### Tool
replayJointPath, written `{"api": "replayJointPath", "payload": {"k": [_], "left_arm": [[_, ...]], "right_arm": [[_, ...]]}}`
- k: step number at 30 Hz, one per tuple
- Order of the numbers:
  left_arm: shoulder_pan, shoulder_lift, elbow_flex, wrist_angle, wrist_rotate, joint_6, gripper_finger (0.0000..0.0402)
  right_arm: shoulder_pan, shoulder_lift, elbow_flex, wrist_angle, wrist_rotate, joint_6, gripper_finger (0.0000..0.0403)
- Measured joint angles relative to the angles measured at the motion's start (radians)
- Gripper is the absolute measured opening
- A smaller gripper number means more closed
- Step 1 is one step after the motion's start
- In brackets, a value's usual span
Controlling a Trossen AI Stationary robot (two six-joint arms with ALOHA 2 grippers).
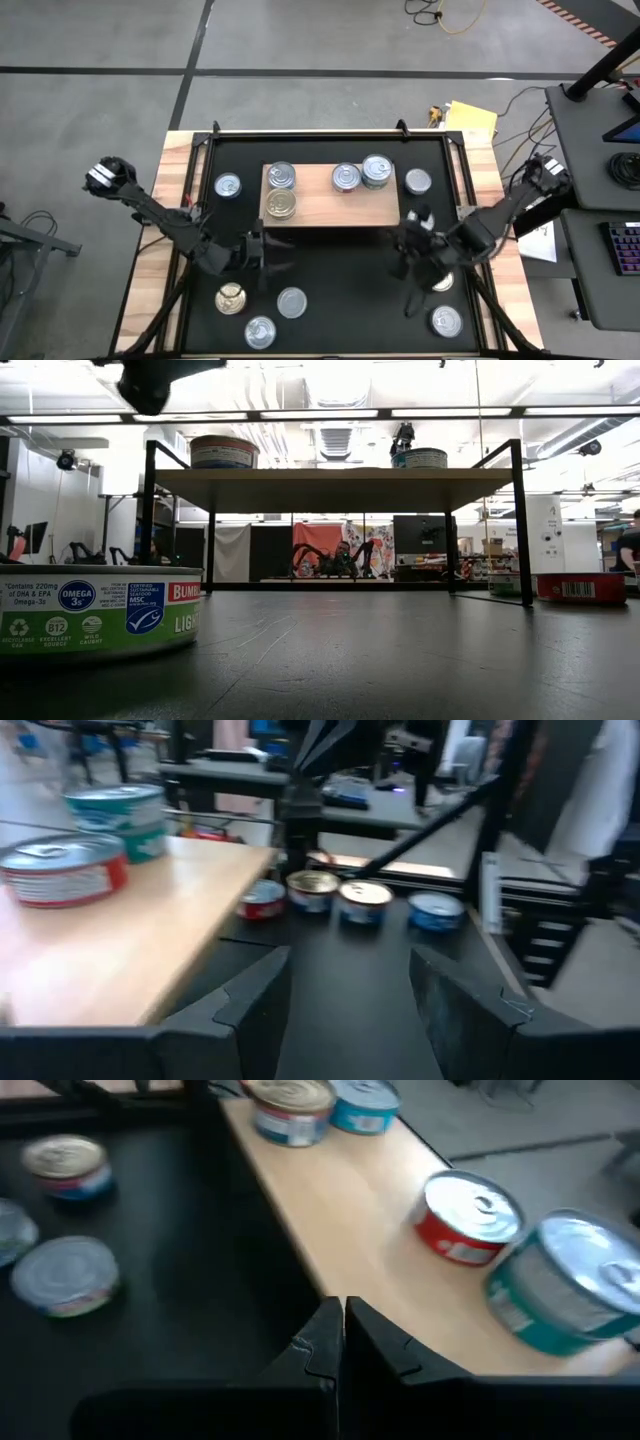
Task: Stack canned seafood by type on shelf
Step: Put the green tuna can on the shelf
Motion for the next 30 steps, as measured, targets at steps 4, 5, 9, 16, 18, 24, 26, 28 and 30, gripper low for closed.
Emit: {"api": "replayJointPath", "payload": {"k": [4,5,9,16,18,24,26,28,30], "left_arm": [[-0.052,0.000,0.000,0.000,-0.004,-0.048,0.0190],[-0.062,0.000,0.000,0.000,-0.007,-0.061,0.0190],[-0.086,0.021,0.000,0.039,-0.011,-0.095,0.0190],[-0.120,0.181,0.074,0.105,-0.001,-0.096,0.0190],[-0.137,0.231,0.124,0.062,0.010,-0.117,0.0190],[-0.181,0.346,0.314,-0.305,0.021,-0.347,0.0190],[-0.194,0.377,0.385,-0.507,0.020,-0.480,0.0190],[-0.202,0.411,0.459,-0.683,0.021,-0.611,0.0190],[-0.208,0.442,0.521,-0.831,0.019,-0.710,0.0190]], "right_arm": [[0.082,0.000,-0.082,0.080,0.059,0.043,0.0009],[0.098,0.000,-0.104,0.103,0.066,0.048,0.0009],[0.146,0.000,-0.196,0.246,0.075,0.048,0.0009],[0.176,0.000,-0.300,0.444,0.074,0.005,0.0009],[0.183,0.000,-0.312,0.454,0.071,0.012,0.0009],[0.190,0.000,-0.324,0.461,0.066,0.024,0.0009],[0.191,0.001,-0.326,0.462,0.066,0.025,0.0009],[0.192,0.001,-0.328,0.461,0.066,0.023,0.0009],[0.192,0.001,-0.329,0.462,0.066,0.016,0.0009]]}}
